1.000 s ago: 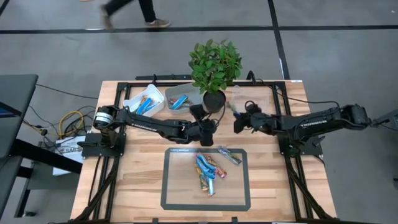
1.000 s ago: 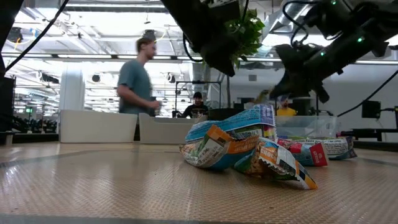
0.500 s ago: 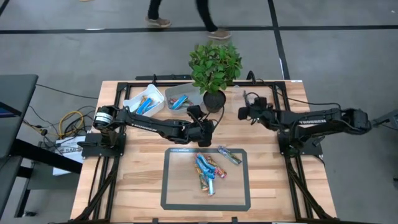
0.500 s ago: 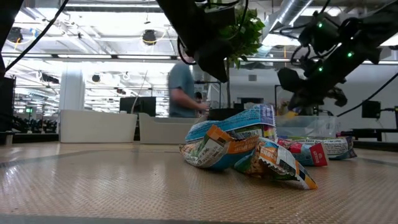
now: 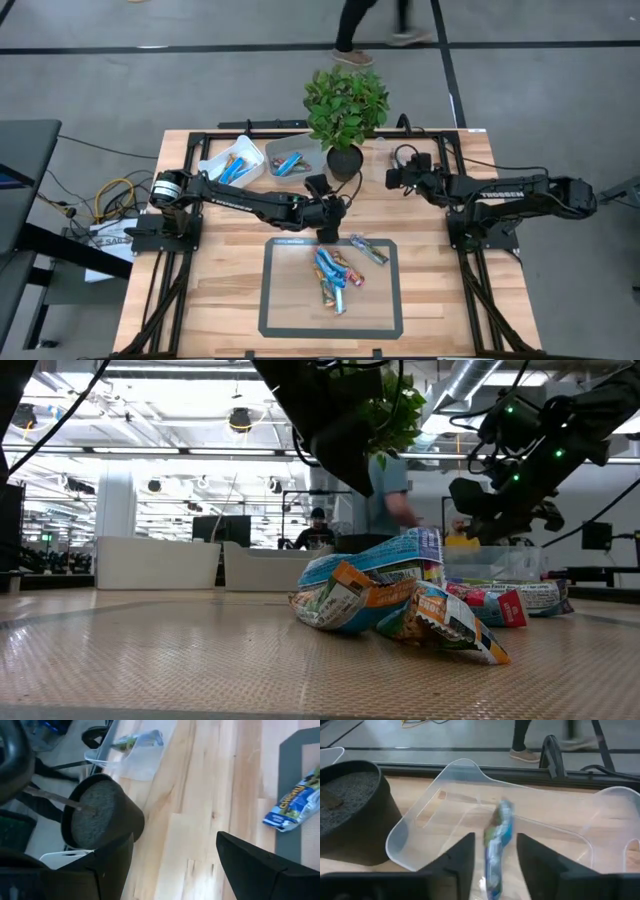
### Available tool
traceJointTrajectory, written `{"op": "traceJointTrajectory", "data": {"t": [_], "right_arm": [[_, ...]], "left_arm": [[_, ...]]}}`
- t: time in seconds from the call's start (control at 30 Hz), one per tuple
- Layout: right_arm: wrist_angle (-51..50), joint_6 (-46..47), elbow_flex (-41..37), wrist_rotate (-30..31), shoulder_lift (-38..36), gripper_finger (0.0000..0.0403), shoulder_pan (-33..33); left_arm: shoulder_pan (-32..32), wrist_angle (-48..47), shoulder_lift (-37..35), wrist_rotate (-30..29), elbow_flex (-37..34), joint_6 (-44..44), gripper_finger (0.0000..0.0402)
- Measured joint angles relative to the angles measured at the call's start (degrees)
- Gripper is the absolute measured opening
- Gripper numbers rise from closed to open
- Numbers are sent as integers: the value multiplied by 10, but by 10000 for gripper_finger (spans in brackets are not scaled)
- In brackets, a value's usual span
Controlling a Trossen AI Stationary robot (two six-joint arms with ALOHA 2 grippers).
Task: Pick and place Granola Bars by type
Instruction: Put the blue granola bar into the transparent bin
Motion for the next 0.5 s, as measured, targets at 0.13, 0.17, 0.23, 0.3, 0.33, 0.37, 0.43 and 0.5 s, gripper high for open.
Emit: {"op": "traceJointTrajectory", "data": {"t": [0.13, 0.17, 0.23, 0.3, 0.33, 0.37, 0.43, 0.5], "right_arm": [[10, -10, 0, -8, 0, 195, 2], [18, -24, 0, -19, 0, 208, 4], [44, -60, 0, -54, 0, 230, 14], [65, -85, 3, -97, -2, 245, 28], [61, -87, 10, -115, -1, 248, 36], [55, -88, 19, -131, -1, 250, 45], [26, -91, 42, -160, -1, 251, 66], [-16, -92, 69, -183, 0, 248, 92]], "left_arm": [[-6, -1, 0, 5, 0, 2, 278], [-9, -1, 0, 10, 0, 7, 278], [-17, -1, 0, 21, 0, 20, 278], [-24, 0, 0, 29, -1, 27, 278], [-28, 5, 0, 32, -6, 27, 278], [-31, 12, -1, 35, -14, 27, 278], [-35, 15, -11, 36, -38, 22, 278], [-40, 47, -27, 36, -69, 12, 278]]}}
